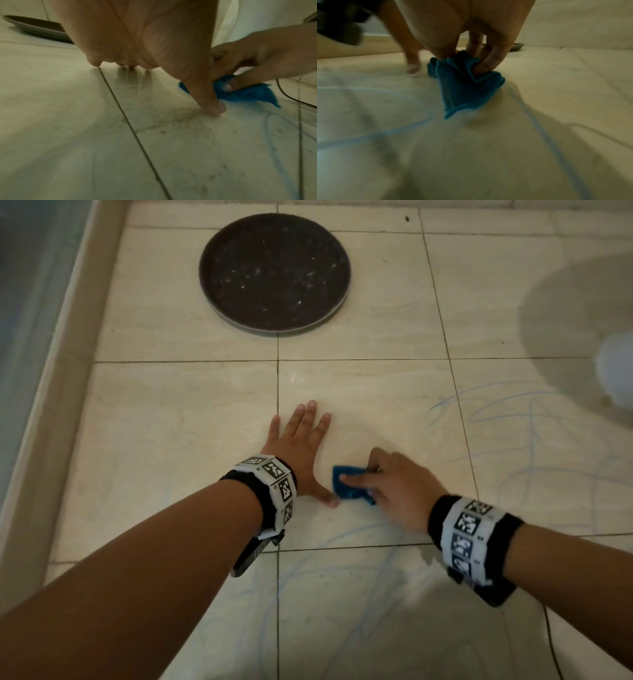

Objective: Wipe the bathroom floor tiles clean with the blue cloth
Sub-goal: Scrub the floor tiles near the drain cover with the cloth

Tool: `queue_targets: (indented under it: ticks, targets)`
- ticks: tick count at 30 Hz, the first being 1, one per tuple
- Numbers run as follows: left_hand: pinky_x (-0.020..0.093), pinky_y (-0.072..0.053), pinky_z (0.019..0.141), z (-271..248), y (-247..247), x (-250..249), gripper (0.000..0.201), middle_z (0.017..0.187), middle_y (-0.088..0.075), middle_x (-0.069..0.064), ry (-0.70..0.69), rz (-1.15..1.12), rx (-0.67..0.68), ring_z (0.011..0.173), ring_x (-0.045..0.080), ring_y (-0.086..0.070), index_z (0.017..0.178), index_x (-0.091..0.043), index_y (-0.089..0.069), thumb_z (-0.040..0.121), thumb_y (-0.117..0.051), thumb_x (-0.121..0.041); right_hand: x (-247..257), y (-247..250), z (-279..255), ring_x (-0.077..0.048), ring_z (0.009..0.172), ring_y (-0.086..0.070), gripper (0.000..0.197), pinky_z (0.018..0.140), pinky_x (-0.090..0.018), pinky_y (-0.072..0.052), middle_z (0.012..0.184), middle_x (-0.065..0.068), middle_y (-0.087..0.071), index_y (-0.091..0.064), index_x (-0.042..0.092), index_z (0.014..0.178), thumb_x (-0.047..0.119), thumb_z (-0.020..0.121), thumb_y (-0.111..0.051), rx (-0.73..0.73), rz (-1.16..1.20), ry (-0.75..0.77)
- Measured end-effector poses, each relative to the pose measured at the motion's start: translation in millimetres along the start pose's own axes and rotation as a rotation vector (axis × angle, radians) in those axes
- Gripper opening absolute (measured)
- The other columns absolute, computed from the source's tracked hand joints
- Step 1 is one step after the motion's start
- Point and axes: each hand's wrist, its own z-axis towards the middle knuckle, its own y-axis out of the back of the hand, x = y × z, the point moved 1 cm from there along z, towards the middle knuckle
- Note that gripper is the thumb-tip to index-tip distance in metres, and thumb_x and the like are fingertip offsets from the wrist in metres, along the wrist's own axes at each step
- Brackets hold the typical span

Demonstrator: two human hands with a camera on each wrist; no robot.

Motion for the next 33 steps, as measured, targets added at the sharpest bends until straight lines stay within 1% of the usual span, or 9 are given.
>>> queue_targets:
  ticks: [4,8,11,15,17,23,26,30,33]
  targets:
    - [0.051,0.015,0.116,-16.5,-10.1,6.7,0.142,0.15,0.042,0.005,-0.014,-0.015,-0.01,0.141,0.022,0.034,0.144,-0.023,0.033,0.058,-0.061,-0.085,-34.9,6.9,14.5,-0.02,0.078,-0.045,0.036,0.062,-0.027,-0.036,0.095,0.0,-0.04,-0.051,0.03,0.129,0.02,0.094,-0.046,-0.167,0.099,-0.369]
    - [0.051,0.015,0.116,-33.2,-22.2,19.7,0.141,0.148,0.045,0.005,-0.04,0.012,0.017,0.14,0.022,0.035,0.143,-0.023,0.035,0.058,-0.06,-0.084,21.6,-15.8,-13.1,-0.028,0.088,-0.048,0.045,0.065,-0.033,-0.042,0.102,-0.002,-0.039,-0.036,0.042,0.134,0.023,0.095,-0.049,-0.021,0.03,-0.057]
    - [0.051,0.015,0.116,-40.4,-26.3,28.5,0.145,0.146,0.046,0.006,-0.051,0.055,0.055,0.139,0.023,0.036,0.142,-0.023,0.036,0.056,-0.064,-0.083,47.9,-25.3,-29.9,-0.023,0.08,-0.049,0.045,0.055,-0.031,-0.037,0.095,0.0,-0.045,-0.047,0.039,0.128,0.021,0.089,-0.059,0.095,0.068,0.202]
    - [0.049,0.015,0.116,-40.3,-26.0,31.4,0.148,0.147,0.045,0.007,-0.062,0.109,0.069,0.14,0.023,0.035,0.142,-0.023,0.036,0.055,-0.07,-0.078,17.4,-9.1,2.0,-0.023,0.089,-0.042,0.044,0.07,-0.034,-0.041,0.108,-0.002,-0.042,-0.045,0.04,0.135,0.02,0.095,-0.047,0.035,0.041,-0.049]
    - [0.049,0.015,0.116,-40.0,-26.0,31.1,0.148,0.148,0.045,0.007,-0.059,0.106,0.07,0.14,0.023,0.035,0.142,-0.024,0.036,0.055,-0.071,-0.078,17.9,-7.1,8.4,-0.026,0.083,-0.043,0.044,0.065,-0.036,-0.042,0.102,-0.006,-0.044,-0.052,0.035,0.131,0.015,0.092,-0.055,-0.073,0.033,-0.12]
    - [0.048,0.016,0.116,-40.2,-26.7,31.4,0.15,0.147,0.046,0.005,-0.06,0.093,0.069,0.139,0.021,0.036,0.143,-0.024,0.036,0.054,-0.072,-0.077,60.4,-29.0,-28.3,-0.018,0.083,-0.048,0.03,0.06,-0.025,-0.035,0.096,0.002,-0.049,-0.06,0.033,0.114,0.026,0.086,-0.065,0.222,0.126,0.319]
    - [0.049,0.015,0.116,-39.5,-26.4,31.7,0.149,0.147,0.046,0.005,-0.056,0.091,0.061,0.139,0.022,0.035,0.143,-0.025,0.035,0.054,-0.073,-0.076,29.9,-16.2,-0.8,-0.019,0.082,-0.049,0.013,0.063,-0.025,-0.037,0.093,0.002,-0.045,-0.056,0.033,0.103,0.04,0.092,-0.053,0.096,0.17,0.092]
    - [0.048,0.016,0.115,-39.1,-26.5,31.2,0.148,0.148,0.044,0.004,-0.048,0.07,0.066,0.14,0.021,0.034,0.144,-0.025,0.034,0.054,-0.073,-0.076,4.1,-11.8,10.3,-0.02,0.079,-0.044,0.037,0.066,-0.03,-0.04,0.098,-0.001,-0.041,-0.054,0.03,0.126,0.033,0.092,-0.04,-0.108,0.088,-0.18]
    - [0.051,0.014,0.116,-39.0,-23.2,25.4,0.141,0.151,0.04,0.005,-0.032,-0.009,0.048,0.142,0.022,0.031,0.147,-0.025,0.028,0.059,-0.07,-0.076,33.6,-27.4,-19.4,-0.022,0.084,-0.044,0.043,0.065,-0.033,-0.04,0.1,-0.002,-0.045,-0.049,0.035,0.131,0.02,0.09,-0.055,0.074,0.083,0.111]
